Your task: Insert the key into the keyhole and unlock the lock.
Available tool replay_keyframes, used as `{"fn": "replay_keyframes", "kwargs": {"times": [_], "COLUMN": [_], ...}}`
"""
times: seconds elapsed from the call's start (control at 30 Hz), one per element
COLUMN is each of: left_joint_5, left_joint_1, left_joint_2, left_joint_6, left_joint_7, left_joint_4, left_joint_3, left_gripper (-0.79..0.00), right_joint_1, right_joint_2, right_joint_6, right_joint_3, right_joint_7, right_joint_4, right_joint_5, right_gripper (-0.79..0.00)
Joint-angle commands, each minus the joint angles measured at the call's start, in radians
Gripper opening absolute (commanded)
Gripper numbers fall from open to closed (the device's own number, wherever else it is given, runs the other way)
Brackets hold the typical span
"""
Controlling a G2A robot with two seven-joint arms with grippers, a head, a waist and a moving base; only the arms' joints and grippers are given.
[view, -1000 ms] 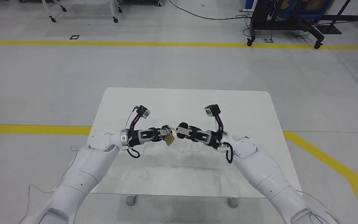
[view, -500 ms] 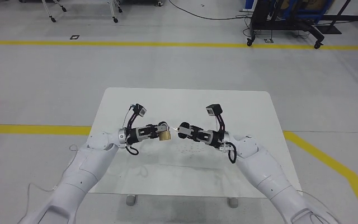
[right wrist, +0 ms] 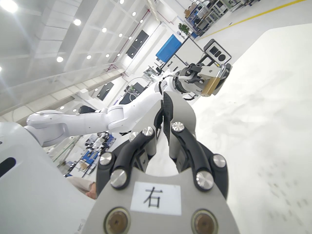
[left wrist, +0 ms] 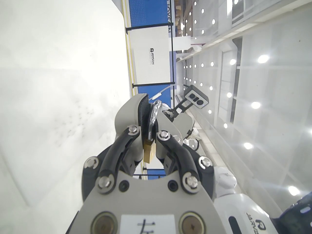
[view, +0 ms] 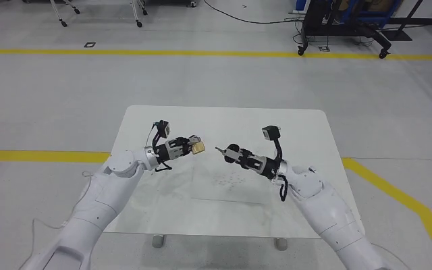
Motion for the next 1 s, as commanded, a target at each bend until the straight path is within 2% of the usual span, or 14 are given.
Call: {"fn": "replay_keyframes", "kwargs": {"times": [0.0,0.17,0.27,0.37,0.47,0.57,0.73,0.8,0.97], "left_joint_5": [-0.001,0.004,0.081,0.128,0.128,0.098,0.046,0.047,0.039], "left_joint_1": [0.000,0.003,0.012,0.004,-0.015,-0.040,-0.088,-0.109,-0.113], "left_joint_2": [0.000,0.000,-0.005,-0.011,-0.015,-0.023,-0.044,-0.053,-0.060], "left_joint_6": [-0.002,0.001,0.047,0.111,0.212,0.317,0.419,0.426,0.401], "left_joint_7": [-0.001,0.007,0.084,0.114,0.088,0.036,-0.028,-0.026,0.008], "left_joint_4": [0.001,0.002,-0.006,-0.023,-0.029,-0.018,0.025,0.048,0.064], "left_joint_3": [0.000,0.001,0.025,0.044,0.051,0.060,0.083,0.094,0.092], "left_gripper": [-0.785,-0.785,-0.785,-0.785,-0.785,-0.785,-0.785,-0.785,-0.785], "right_joint_1": [0.005,0.005,0.008,0.036,0.046,0.024,-0.050,-0.084,-0.091], "right_joint_2": [-0.001,-0.001,-0.004,-0.007,0.002,0.018,0.042,0.045,0.045], "right_joint_6": [-0.002,-0.002,0.026,0.029,0.015,0.026,0.117,0.215,0.230], "right_joint_3": [-0.003,-0.003,-0.027,-0.041,-0.018,0.009,0.041,0.052,0.049], "right_joint_7": [0.004,0.004,0.008,-0.025,-0.032,-0.006,0.051,0.033,0.030], "right_joint_4": [0.012,0.012,-0.006,-0.043,-0.116,-0.258,-0.503,-0.575,-0.588], "right_joint_5": [0.013,0.013,-0.017,-0.182,-0.395,-0.653,-1.080,-1.215,-1.236], "right_gripper": [-0.785,-0.785,-0.785,-0.785,-0.785,-0.785,-0.785,-0.785,-0.785]}}
